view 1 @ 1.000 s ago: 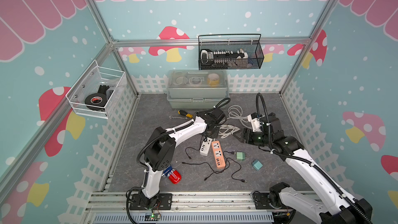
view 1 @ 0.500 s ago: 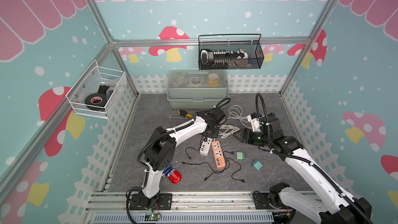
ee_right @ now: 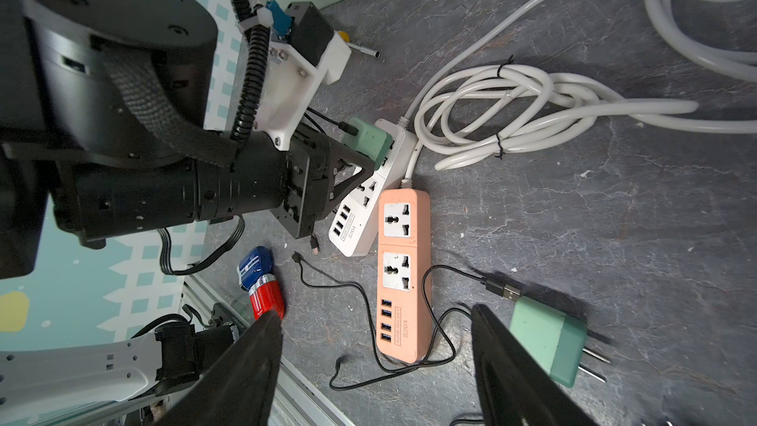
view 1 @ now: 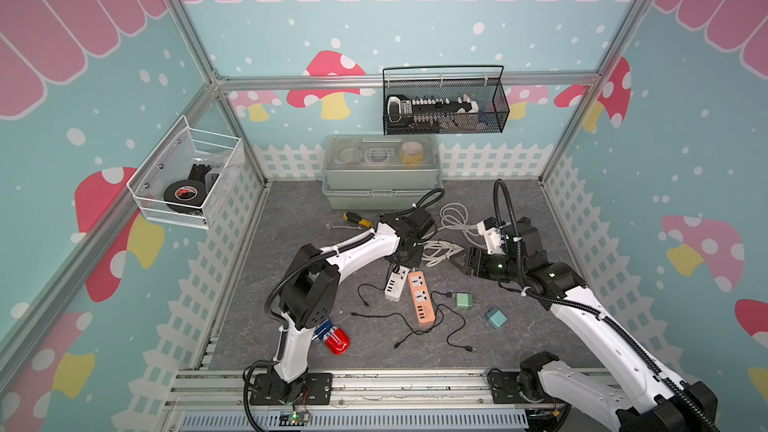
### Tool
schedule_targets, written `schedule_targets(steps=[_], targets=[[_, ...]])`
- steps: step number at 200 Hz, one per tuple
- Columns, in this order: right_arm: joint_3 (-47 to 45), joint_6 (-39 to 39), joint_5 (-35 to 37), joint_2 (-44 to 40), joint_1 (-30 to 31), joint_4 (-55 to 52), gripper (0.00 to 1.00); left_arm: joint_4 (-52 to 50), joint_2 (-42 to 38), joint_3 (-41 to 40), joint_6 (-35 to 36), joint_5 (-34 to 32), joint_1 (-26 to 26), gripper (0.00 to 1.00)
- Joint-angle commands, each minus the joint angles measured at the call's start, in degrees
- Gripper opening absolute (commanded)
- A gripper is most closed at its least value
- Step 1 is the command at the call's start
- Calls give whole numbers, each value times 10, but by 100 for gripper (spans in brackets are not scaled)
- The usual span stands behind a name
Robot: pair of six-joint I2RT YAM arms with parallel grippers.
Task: Charge the electric shaver
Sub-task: Insert the plug into the socket.
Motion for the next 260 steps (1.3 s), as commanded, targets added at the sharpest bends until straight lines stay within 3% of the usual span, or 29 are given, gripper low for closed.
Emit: schedule_targets(steps=[1,111,260], targets=[[-9,0,4,-13,2,8,72,-35,17,17,5,1,5,0],[-34,11,13,-34,1,9,71,-79,75,49,2,-22,7,0],[-30,10,12,-18,1,15,71,-78,136,33,-10,31,20,0]])
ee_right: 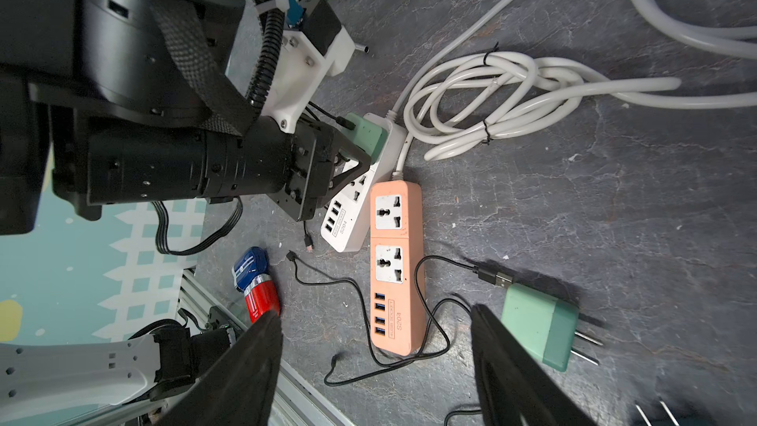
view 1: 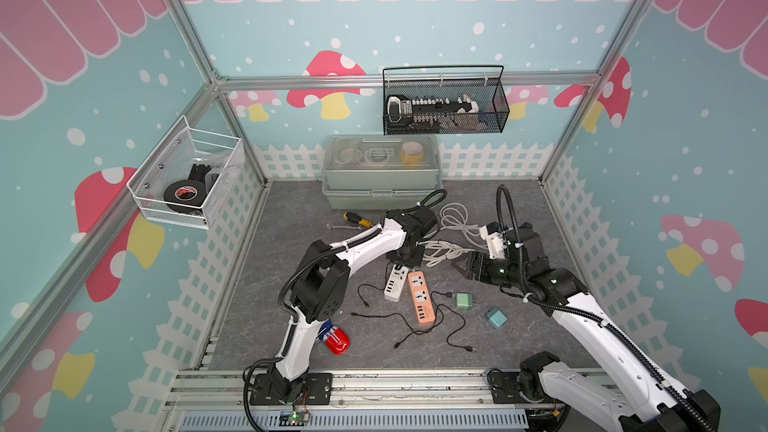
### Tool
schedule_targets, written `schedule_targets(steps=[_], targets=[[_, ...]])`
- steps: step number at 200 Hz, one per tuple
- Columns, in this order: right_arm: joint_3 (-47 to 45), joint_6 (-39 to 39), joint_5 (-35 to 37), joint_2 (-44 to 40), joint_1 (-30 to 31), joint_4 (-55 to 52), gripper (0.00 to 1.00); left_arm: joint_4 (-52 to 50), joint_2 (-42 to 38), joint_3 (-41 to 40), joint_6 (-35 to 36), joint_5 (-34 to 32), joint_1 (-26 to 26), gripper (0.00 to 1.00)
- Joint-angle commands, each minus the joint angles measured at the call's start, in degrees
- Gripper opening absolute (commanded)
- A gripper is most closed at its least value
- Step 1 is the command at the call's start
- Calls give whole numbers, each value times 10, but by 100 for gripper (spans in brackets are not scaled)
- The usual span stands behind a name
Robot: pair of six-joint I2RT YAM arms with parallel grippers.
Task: Charge the electric shaver
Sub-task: Insert the plug into the socket.
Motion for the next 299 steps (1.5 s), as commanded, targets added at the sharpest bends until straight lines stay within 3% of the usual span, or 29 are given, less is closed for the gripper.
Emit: schedule_targets(steps=[1,59,147,289,299], targets=[[-4,-3,2,4,1,13,72,-7,79,-33,-9,19,15,0],[-4,-2,-1,11,1,19,71,-14,96,-32,0,23,18,0],[-13,6,-3,2,1,19,72,-109,134,98,32,21,34,0],[-18,9,-3,-5,1,18,71,-154,195,185,22,40,45,0],[-18,9,-3,-5,1,16,71,-153,185,188,21,40,45,12]])
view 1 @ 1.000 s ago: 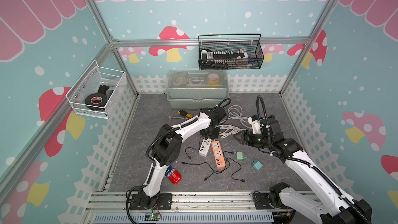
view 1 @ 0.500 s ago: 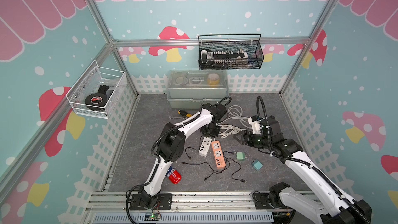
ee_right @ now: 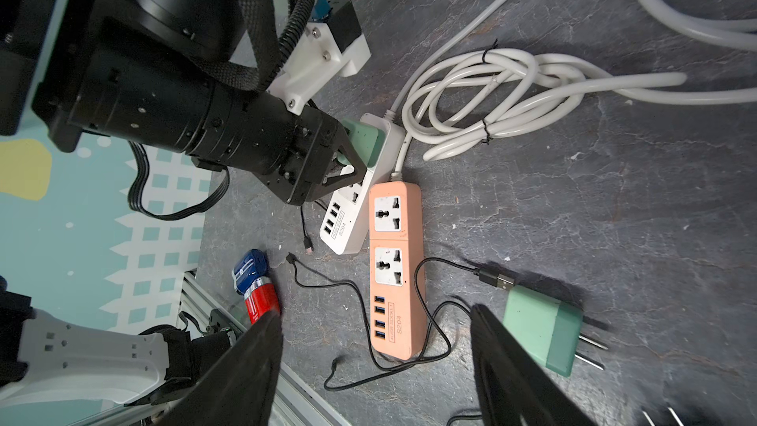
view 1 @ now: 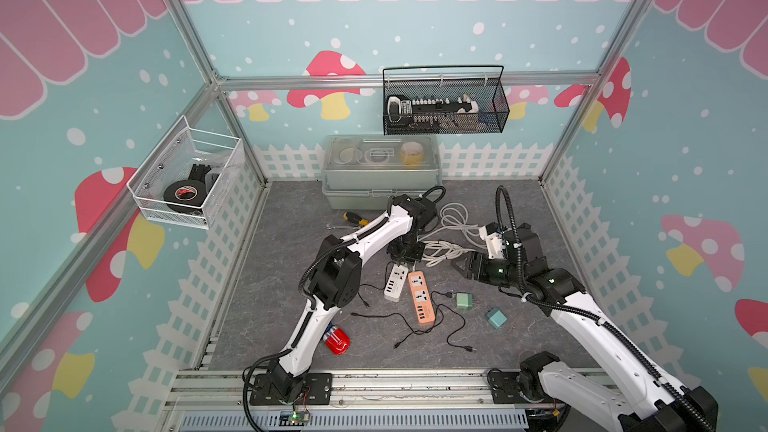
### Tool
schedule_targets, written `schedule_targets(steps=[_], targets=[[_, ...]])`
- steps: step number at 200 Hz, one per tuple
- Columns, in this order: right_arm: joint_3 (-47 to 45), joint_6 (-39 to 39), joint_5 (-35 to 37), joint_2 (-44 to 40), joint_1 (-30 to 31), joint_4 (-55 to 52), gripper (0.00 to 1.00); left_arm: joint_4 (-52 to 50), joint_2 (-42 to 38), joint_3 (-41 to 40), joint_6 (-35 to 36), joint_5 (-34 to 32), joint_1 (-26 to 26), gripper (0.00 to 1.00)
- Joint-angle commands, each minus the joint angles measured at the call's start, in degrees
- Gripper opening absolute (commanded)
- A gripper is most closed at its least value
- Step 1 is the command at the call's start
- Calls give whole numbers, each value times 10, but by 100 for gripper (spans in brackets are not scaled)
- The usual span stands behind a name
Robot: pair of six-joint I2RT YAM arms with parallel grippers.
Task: Charge the electric shaver
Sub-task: Insert the plug into the socket.
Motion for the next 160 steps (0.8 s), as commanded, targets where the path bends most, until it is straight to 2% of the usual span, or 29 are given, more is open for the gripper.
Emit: schedule_targets(steps=[1,19,34,61,69,160], targets=[[-10,0,-2,-9,1,5,71,54,61,-21,-8,-29,19,13],[-11,1,-1,-8,1,6,71,58,36,-14,-7,-37,13,33],[-12,1,-2,-5,2,7,71,58,20,-2,-6,-42,9,43],[-10,1,-4,1,1,10,71,58,2,8,-6,-42,7,53],[-8,1,-5,3,1,10,71,58,-2,7,-5,-45,6,62],[-11,1,-5,4,1,9,71,63,-62,-19,-12,-68,-6,62]])
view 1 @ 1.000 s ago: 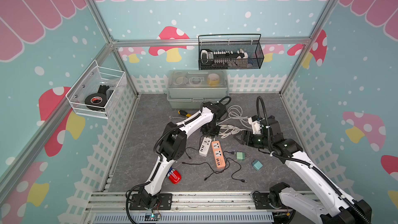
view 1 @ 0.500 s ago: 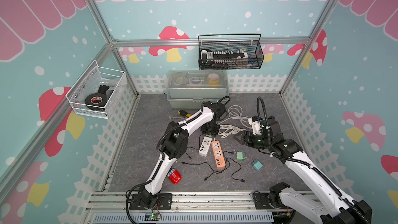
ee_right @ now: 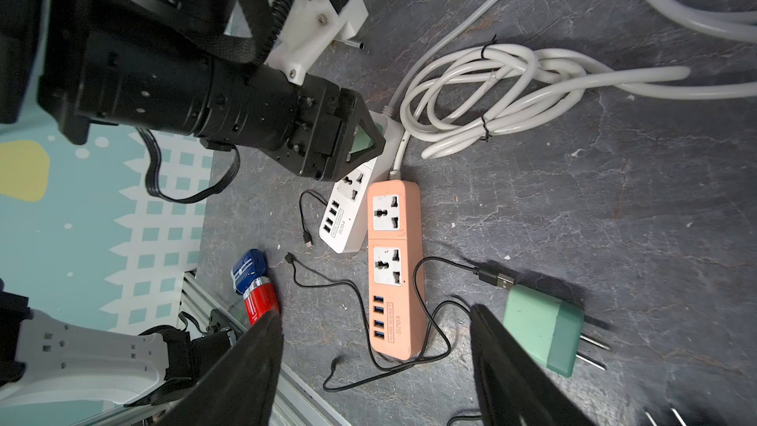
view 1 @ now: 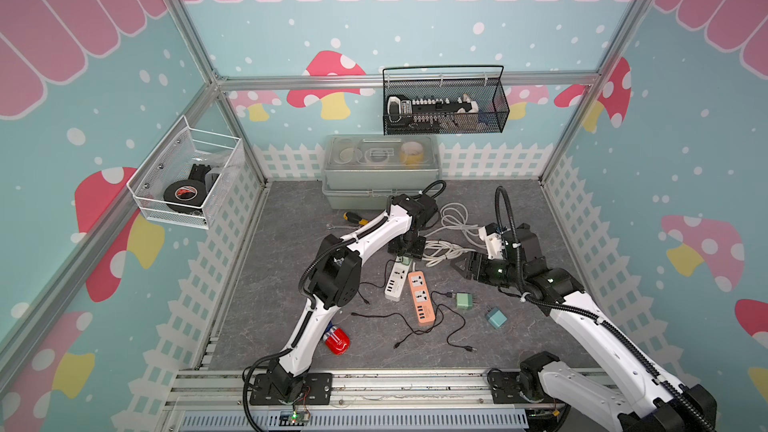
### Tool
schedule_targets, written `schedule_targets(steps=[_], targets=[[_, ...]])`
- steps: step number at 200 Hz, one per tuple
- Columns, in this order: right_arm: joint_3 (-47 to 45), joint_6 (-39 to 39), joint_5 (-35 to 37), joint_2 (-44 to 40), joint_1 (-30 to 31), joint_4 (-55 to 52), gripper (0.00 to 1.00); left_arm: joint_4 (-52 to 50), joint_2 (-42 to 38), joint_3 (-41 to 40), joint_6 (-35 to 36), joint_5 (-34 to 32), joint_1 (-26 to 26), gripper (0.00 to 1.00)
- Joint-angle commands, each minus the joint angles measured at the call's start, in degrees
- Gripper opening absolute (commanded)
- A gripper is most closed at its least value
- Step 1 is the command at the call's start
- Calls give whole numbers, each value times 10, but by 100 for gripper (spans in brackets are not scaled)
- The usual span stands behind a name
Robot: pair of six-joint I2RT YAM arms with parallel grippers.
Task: Charge the electric shaver
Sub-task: Insert the plug into the socket.
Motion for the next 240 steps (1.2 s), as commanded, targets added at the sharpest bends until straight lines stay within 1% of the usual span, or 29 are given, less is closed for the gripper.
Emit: schedule_targets(steps=[1,14,56,86,106,117,175,179,190,198,207,220,240], targets=[[-8,-1,-3,1,1,6,71,3,-44,-14,-9,-22,-4,62],[-7,-2,-4,2,1,6,71,6,-50,-23,-6,-24,-4,60],[-2,-5,-7,9,1,7,71,6,-43,-25,-1,-26,-6,50],[-1,-5,-7,10,1,7,71,7,-30,-22,6,-31,-7,49],[-2,-4,-8,9,1,6,71,14,-27,-19,7,-31,-6,41],[-2,-3,-8,7,1,6,71,16,-25,-15,8,-28,-7,39],[-5,0,-6,4,1,6,71,20,-12,-20,8,-31,-12,39],[-6,0,-7,3,1,6,71,21,-11,-20,8,-32,-12,38],[-5,-1,-7,3,1,5,71,24,-10,-19,9,-35,-12,28],[-5,0,-6,3,1,5,71,25,-10,-17,9,-35,-11,24],[-6,0,-7,2,1,5,71,25,-10,-14,10,-33,-11,21],[-7,1,-6,1,1,5,71,26,-10,-12,10,-31,-11,20],[-10,4,-6,-2,1,5,71,25,-8,-17,10,-29,-11,13]])
